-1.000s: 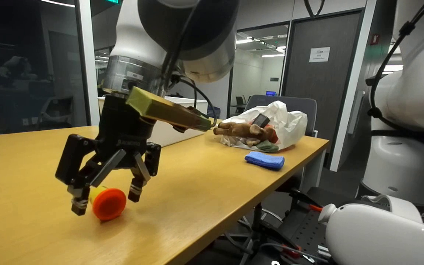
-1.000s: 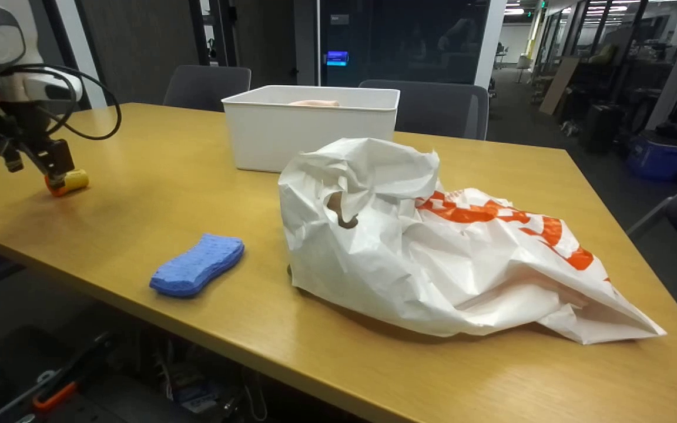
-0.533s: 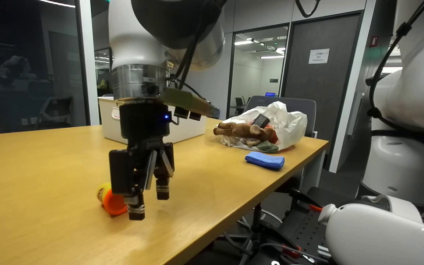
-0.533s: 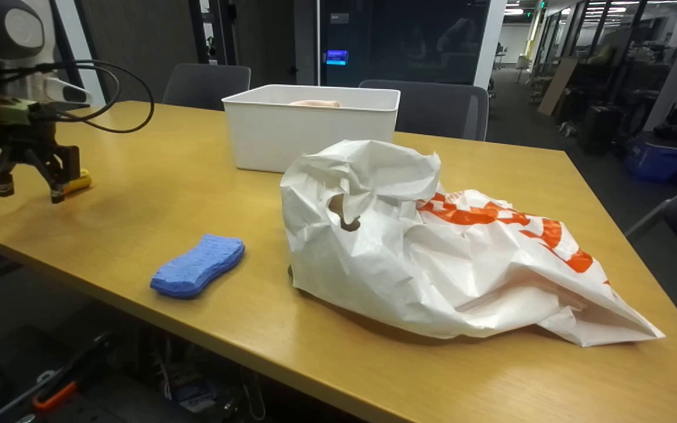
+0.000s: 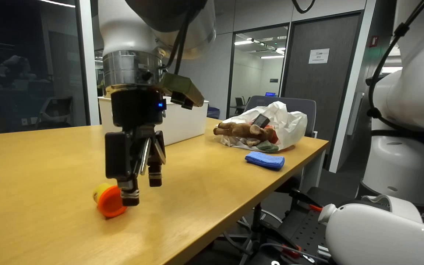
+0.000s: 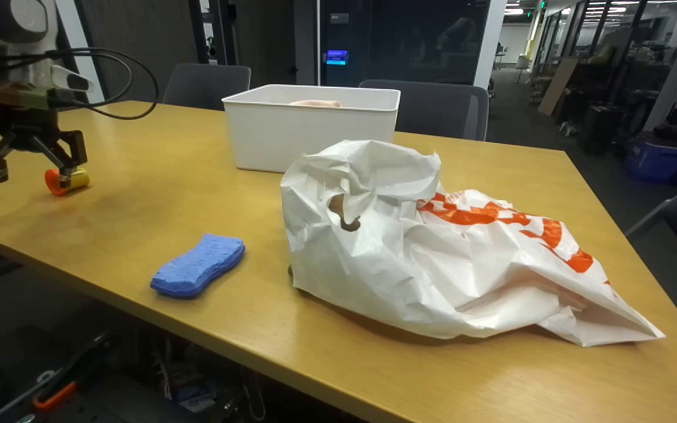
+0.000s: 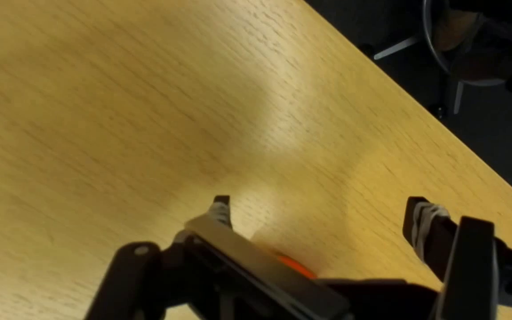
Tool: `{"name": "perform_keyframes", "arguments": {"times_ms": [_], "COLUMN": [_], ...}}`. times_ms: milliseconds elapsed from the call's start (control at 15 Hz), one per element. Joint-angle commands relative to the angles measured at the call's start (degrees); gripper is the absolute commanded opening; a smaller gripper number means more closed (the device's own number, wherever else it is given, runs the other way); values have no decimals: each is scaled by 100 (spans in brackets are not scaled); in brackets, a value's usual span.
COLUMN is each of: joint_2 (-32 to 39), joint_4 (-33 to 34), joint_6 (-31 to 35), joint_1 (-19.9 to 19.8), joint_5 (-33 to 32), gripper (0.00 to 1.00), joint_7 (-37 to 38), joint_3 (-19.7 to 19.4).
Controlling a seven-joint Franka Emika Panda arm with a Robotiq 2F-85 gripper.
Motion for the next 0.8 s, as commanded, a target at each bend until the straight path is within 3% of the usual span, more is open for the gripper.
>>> {"name": "perform_keyframes", "arguments": {"times_ms": [0,733], "joint_2": [192,701], "joint_4": [165,602], "joint_6": [276,856], "joint_1": [-22,-2], "joint_5": [-253,21], "gripper": [100,100], "joint_7": [3,837], "joint_3": [-100,-255]}}
